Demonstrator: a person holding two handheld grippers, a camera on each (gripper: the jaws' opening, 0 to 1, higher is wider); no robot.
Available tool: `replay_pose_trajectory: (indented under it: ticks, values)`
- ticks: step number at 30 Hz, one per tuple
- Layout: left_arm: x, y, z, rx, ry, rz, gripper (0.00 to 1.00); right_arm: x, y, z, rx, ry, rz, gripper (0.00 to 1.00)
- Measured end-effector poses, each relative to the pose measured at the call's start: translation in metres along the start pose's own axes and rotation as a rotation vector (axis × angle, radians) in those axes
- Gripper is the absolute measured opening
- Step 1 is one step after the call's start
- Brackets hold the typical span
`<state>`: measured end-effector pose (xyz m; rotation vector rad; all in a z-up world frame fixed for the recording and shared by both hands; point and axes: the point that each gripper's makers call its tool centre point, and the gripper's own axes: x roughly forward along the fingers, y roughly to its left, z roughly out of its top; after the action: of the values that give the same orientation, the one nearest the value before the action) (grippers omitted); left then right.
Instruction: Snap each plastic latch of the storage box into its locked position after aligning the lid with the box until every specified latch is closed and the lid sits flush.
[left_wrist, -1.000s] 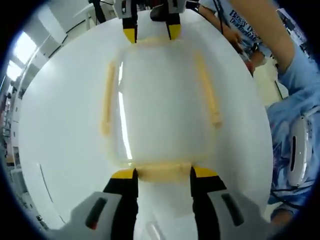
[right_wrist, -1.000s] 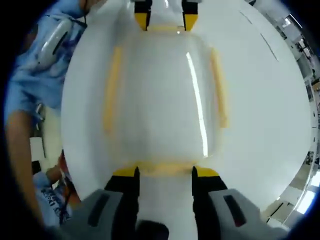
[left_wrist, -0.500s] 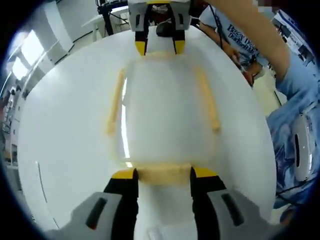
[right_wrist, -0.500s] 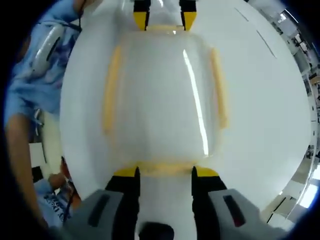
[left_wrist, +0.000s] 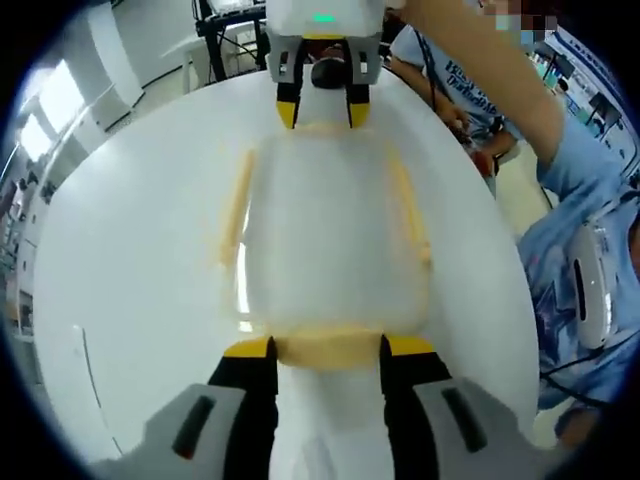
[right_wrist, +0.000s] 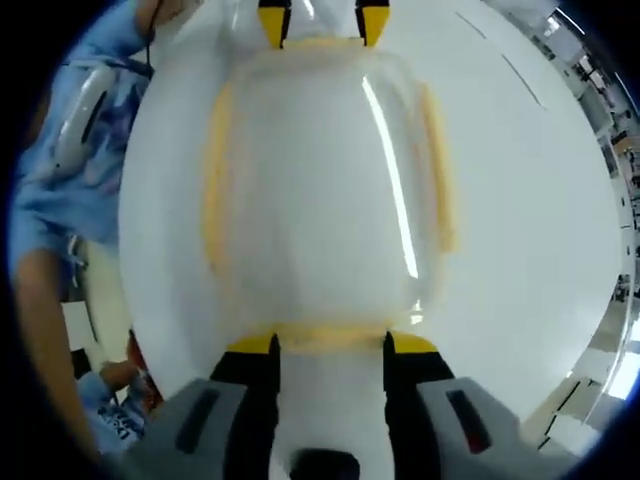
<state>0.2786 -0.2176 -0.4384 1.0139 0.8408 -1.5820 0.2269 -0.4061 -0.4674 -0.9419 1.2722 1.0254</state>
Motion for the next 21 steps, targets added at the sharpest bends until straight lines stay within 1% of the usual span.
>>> replay_pose_trajectory:
  ticks: [1,2,6,10,13,15,18,21]
  values:
    - [-0.002,0.0,0.0,0.002,0.005,0.003,0.4,0.001,0.001,0.002,0.007,0.003,0.0,0.41]
    - [-0.003,0.0,-0.001,0.0,0.011,0.002,0.4,0.0,-0.001,0.0,0.014,0.006,-0.001,0.4]
    - [-0.006,-0.001,-0.001,0.004,0.027,0.004,0.4,0.0,0.002,0.003,0.009,0.008,-0.002,0.4]
    - [-0.008,-0.001,-0.003,0.01,0.037,0.003,0.4,-0.001,0.003,0.006,0.003,-0.033,-0.001,0.39]
    - [-0.014,-0.003,-0.005,0.015,0.045,-0.005,0.39,-0.001,0.009,0.012,-0.006,-0.064,0.002,0.39]
    - [-0.017,-0.005,-0.007,0.005,0.044,-0.02,0.39,-0.001,0.012,0.017,-0.004,-0.108,0.008,0.39]
    - [-0.024,-0.007,-0.008,0.003,0.026,-0.026,0.39,-0.001,0.013,0.019,-0.005,-0.122,0.008,0.39]
    - [-0.027,-0.008,-0.007,0.002,0.02,-0.03,0.39,-0.005,0.011,0.021,-0.012,-0.127,0.01,0.39]
